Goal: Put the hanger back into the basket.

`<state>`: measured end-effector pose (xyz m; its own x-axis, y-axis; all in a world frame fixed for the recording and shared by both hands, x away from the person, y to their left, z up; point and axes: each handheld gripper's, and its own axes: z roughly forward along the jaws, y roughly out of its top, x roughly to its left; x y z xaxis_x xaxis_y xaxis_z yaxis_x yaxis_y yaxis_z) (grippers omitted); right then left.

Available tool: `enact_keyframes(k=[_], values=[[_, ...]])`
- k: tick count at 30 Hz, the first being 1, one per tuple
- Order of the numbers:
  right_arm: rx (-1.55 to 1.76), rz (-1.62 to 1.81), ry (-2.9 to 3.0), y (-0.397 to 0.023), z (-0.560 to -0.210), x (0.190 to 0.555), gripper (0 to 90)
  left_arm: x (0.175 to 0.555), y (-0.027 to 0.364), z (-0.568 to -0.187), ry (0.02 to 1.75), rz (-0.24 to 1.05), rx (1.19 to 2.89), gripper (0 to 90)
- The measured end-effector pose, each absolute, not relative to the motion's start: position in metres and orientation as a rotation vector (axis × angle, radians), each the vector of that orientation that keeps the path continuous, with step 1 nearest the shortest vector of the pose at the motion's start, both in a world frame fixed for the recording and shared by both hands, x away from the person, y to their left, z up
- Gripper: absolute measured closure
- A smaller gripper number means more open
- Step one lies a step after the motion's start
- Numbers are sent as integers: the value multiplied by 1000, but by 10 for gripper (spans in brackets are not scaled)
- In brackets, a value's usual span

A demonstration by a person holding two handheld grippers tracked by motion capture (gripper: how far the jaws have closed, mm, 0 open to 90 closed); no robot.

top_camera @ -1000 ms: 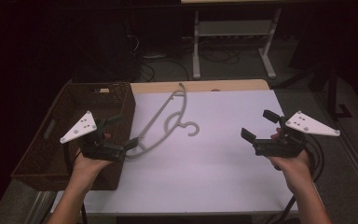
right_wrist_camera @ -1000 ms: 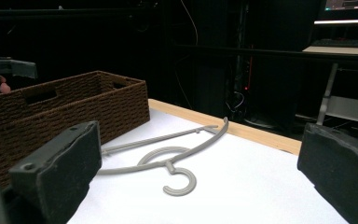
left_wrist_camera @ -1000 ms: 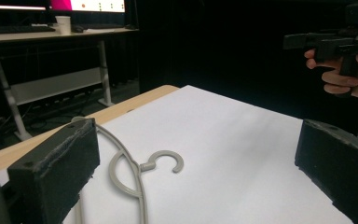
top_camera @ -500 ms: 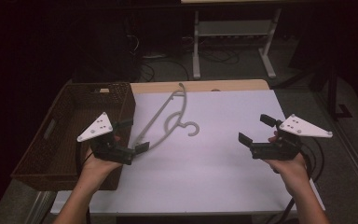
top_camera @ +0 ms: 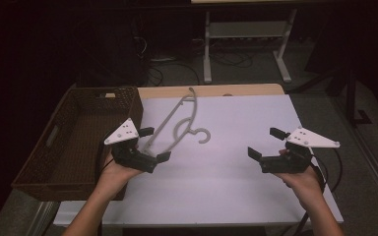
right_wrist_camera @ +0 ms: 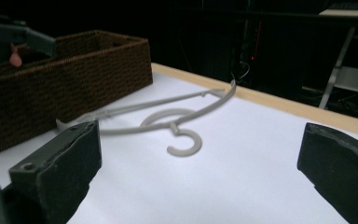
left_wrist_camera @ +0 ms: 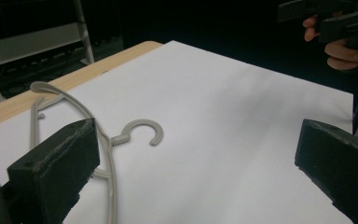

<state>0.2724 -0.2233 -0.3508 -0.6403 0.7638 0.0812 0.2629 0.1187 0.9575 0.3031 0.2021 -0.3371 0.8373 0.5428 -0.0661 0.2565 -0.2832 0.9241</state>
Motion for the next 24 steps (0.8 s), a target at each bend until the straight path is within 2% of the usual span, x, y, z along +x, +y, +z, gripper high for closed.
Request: enact_keyframes(k=[12,24], values=[[1005,1515,2000,-227,-368,268,0,318,185,-348,609,301,1922,0],[1027,1515,1980,-233,-371,270,0,338,168,-364,623,297,1959,0]])
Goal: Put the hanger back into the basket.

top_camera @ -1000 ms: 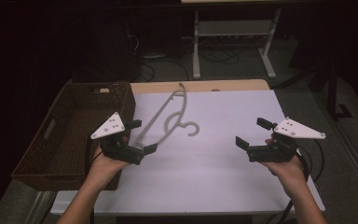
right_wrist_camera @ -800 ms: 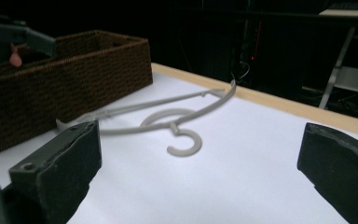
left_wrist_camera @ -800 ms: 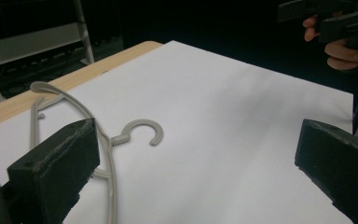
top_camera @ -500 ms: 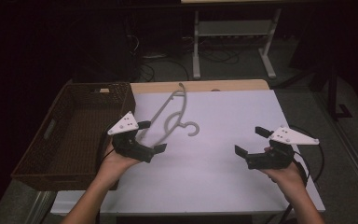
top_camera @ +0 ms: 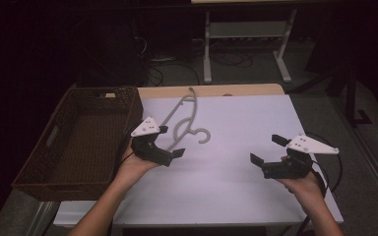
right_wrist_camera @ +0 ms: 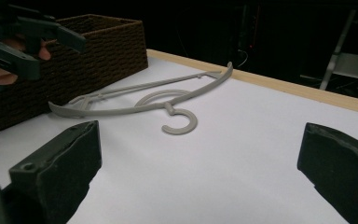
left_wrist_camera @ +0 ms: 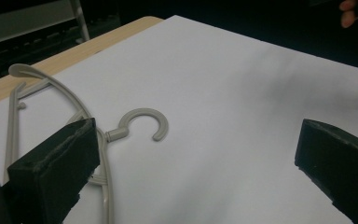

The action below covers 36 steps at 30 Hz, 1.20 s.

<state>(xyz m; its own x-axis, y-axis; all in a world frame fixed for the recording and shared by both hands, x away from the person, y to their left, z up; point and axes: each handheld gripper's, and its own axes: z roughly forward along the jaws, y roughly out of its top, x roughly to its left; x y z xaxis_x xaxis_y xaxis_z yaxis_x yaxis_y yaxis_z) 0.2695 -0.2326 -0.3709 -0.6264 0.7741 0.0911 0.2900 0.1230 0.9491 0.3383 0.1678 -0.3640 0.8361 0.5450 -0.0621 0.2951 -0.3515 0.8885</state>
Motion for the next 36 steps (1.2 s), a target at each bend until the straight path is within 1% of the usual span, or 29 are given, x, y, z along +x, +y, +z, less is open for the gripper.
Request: enact_keyframes(k=[9,13,16,18,21,23,25,27,31,33,35,36], values=[[1023,1515,1987,-233,-372,271,0,353,153,-380,641,314,2014,1],[1033,1514,1991,-232,-373,271,0,364,150,-389,680,301,2035,58],[1027,1517,1990,-233,-372,271,0,372,150,-397,708,308,2065,85],[1036,1516,1993,-233,-372,271,0,377,151,-402,731,307,2078,133],[1032,1514,1992,-233,-373,271,0,383,151,-408,771,312,2092,158],[1028,1513,1995,-233,-373,272,0,387,152,-411,792,315,2109,213],[1026,1509,1998,-232,-373,272,0,391,152,-415,828,311,2102,248],[1025,1507,2001,-232,-373,272,0,395,154,-420,837,336,2135,320],[1022,1507,2004,-232,-374,272,0,400,155,-426,874,337,2156,418],[1018,1506,2007,-232,-374,272,0,401,155,-429,873,334,2164,434],[1023,1500,2011,-232,-374,272,0,400,155,-430,892,333,2167,483],[1024,1495,2011,-232,-374,272,0,400,155,-430,892,333,2167,491]])
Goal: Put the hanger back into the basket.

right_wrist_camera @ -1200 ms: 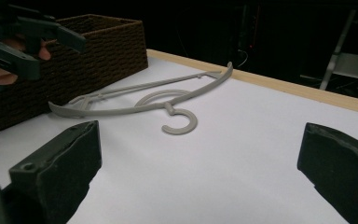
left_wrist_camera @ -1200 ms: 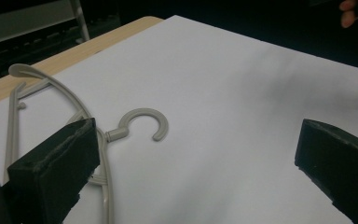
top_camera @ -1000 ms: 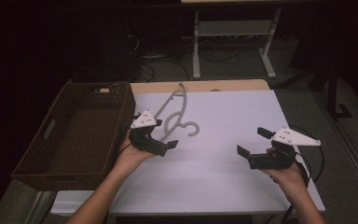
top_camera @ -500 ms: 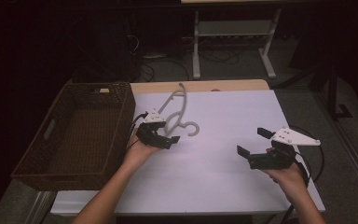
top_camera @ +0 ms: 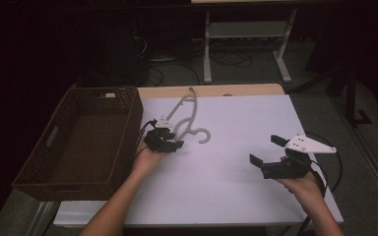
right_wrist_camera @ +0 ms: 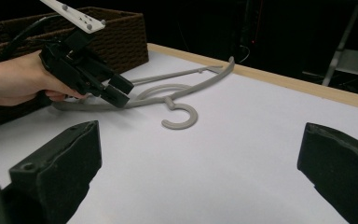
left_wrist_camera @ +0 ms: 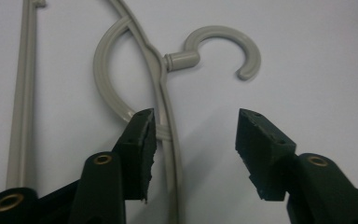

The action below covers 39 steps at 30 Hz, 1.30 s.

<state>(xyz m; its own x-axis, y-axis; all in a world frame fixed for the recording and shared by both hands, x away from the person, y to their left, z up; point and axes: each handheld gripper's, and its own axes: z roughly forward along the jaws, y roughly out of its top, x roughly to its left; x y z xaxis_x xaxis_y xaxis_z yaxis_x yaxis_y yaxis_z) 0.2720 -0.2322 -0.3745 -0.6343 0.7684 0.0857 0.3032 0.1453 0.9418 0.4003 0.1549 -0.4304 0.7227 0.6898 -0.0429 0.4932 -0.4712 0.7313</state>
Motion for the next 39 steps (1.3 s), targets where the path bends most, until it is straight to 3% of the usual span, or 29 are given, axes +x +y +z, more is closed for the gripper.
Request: enact_keyframes(k=[9,22,39], values=[[1022,1495,2010,-233,-375,272,0,406,161,-440,981,319,2193,632],[1026,1496,2009,-233,-375,272,0,406,159,-441,975,311,2245,789],[1024,1490,2015,-233,-376,272,0,405,154,-439,930,299,2292,815]])
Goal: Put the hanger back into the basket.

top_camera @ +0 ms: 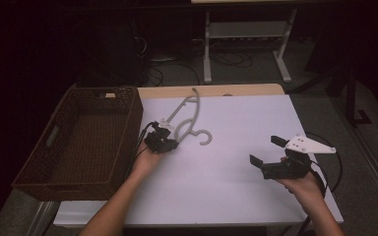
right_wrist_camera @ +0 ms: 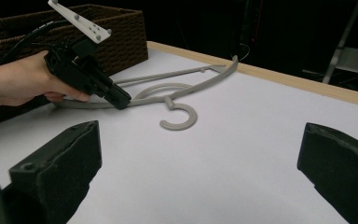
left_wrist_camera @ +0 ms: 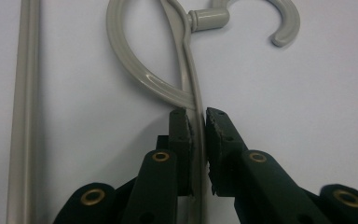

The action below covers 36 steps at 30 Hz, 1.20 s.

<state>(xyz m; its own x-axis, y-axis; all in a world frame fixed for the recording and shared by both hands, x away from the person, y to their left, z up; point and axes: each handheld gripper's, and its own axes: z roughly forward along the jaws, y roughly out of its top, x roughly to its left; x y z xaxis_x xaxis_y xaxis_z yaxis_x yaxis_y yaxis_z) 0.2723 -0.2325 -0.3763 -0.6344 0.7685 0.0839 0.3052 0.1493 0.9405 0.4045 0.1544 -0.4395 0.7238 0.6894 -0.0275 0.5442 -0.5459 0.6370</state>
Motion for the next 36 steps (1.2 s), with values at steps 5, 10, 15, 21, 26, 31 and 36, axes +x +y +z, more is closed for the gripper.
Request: enact_keyframes(k=[5,10,15,21,26,31,36], values=[[1026,1488,2017,-233,-376,272,0,400,146,-440,886,282,2298,818],[1028,1493,2010,-235,-376,272,0,393,135,-439,830,254,2317,818],[1029,1492,2010,-235,-376,272,0,385,124,-439,749,214,2343,819],[1031,1491,2017,-234,-377,271,0,374,113,-437,656,174,2372,819],[1033,1493,2015,-234,-377,271,0,362,107,-434,549,145,2400,819],[1035,1492,2017,-233,-377,271,0,346,101,-430,459,83,2399,819],[1034,1492,2016,-234,-378,271,0,331,97,-432,370,33,2443,819]])
